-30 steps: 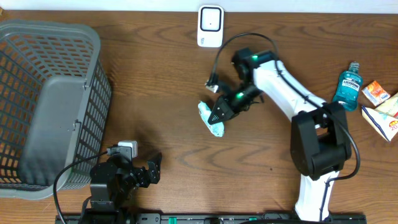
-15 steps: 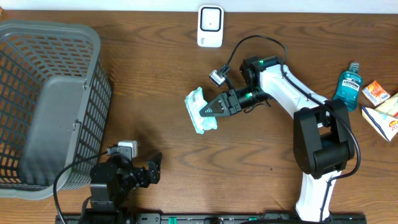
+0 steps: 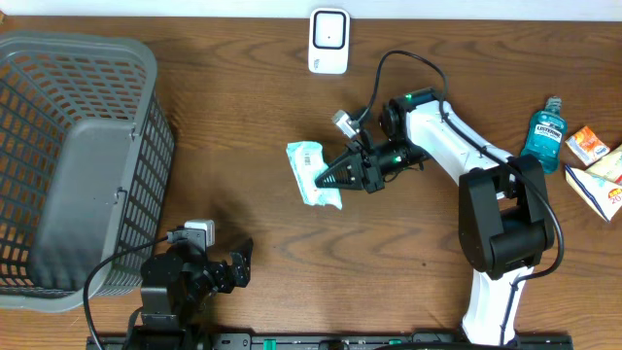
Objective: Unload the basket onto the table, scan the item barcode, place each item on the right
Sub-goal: 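Carry the wipes pack up to the white scanner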
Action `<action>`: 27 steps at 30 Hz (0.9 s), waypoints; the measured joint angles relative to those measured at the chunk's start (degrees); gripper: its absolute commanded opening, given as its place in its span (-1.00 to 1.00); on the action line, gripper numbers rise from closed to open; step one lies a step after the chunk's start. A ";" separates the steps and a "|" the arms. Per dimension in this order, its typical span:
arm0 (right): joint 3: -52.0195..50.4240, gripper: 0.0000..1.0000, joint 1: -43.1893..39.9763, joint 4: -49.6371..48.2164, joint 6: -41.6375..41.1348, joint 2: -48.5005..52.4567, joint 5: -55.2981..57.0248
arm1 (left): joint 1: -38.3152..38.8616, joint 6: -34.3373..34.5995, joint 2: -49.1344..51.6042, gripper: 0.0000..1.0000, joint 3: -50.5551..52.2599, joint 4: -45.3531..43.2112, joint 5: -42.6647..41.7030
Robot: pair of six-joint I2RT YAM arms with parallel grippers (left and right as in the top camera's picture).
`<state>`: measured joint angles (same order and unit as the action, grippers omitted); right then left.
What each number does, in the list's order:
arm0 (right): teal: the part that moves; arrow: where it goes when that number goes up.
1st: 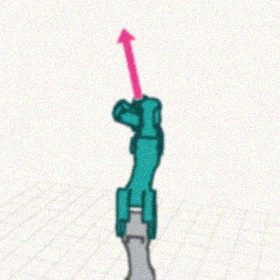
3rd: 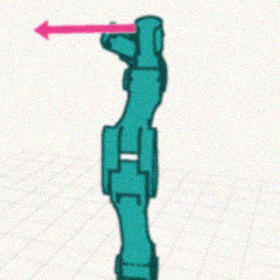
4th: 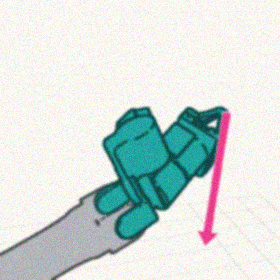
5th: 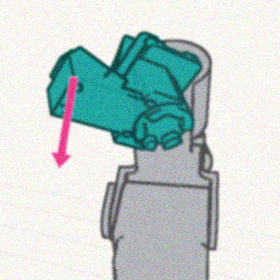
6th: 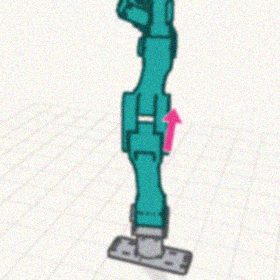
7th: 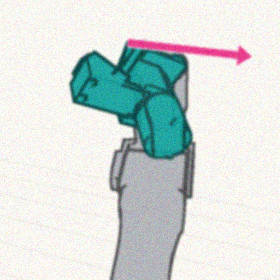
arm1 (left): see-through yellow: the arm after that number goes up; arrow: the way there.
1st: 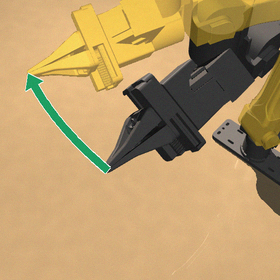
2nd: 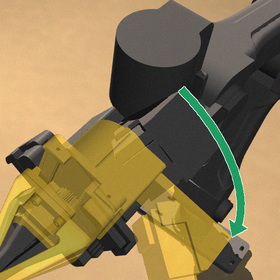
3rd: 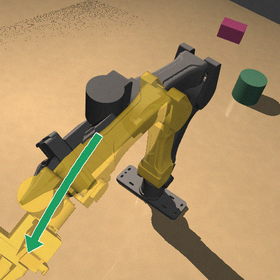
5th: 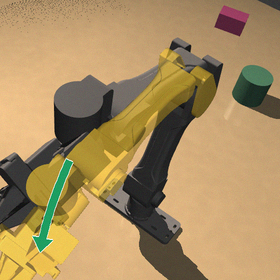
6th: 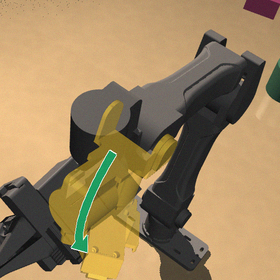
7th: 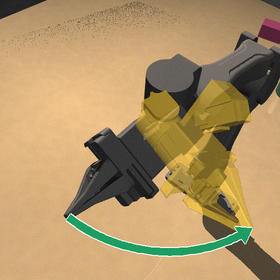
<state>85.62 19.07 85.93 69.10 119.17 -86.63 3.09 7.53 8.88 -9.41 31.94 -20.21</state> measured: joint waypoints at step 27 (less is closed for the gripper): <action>-0.20 -0.98 1.38 -0.15 41.75 -0.07 17.57 | 0.00 0.00 0.00 0.95 0.00 0.00 0.00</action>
<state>85.43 20.45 85.78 110.85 119.11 -69.06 3.09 7.53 8.88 -9.41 31.94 -20.21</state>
